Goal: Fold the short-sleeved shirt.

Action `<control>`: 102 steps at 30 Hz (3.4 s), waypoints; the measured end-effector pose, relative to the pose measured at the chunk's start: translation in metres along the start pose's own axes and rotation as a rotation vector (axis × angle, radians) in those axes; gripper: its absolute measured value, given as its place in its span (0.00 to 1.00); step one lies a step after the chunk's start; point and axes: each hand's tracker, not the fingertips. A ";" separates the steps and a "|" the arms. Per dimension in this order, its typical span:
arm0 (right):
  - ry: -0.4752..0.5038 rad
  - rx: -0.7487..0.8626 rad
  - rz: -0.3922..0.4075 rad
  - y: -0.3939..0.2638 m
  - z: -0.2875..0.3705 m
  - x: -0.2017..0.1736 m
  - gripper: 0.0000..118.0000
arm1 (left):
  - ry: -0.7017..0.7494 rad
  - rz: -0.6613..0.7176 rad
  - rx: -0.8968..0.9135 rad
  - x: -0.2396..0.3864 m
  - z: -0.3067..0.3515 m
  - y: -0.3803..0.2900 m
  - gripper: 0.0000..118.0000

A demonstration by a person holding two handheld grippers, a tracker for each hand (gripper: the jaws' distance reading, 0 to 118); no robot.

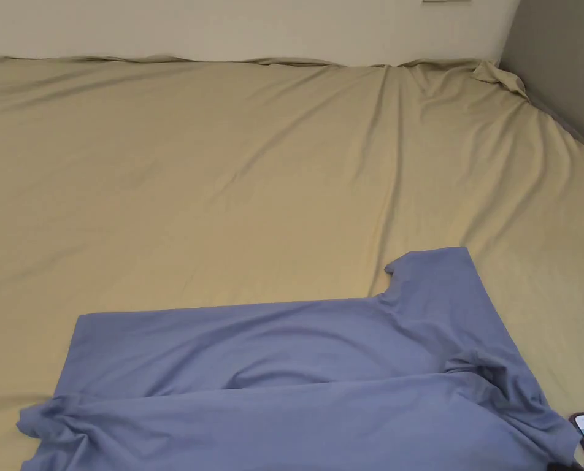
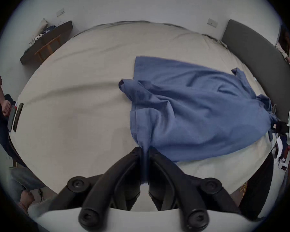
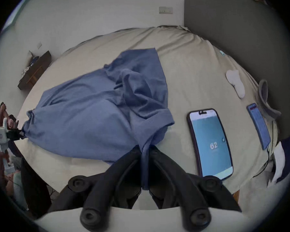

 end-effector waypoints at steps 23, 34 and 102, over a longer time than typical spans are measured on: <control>-0.031 0.353 0.129 0.038 0.112 -0.088 0.02 | 0.082 0.019 0.479 0.017 0.164 0.043 0.00; -0.035 0.363 0.159 0.052 0.106 -0.092 0.02 | 0.043 -0.044 0.431 0.029 0.089 0.116 0.00; -0.084 0.216 0.229 0.099 0.029 -0.031 0.03 | 0.036 0.026 0.124 0.002 0.034 0.088 0.02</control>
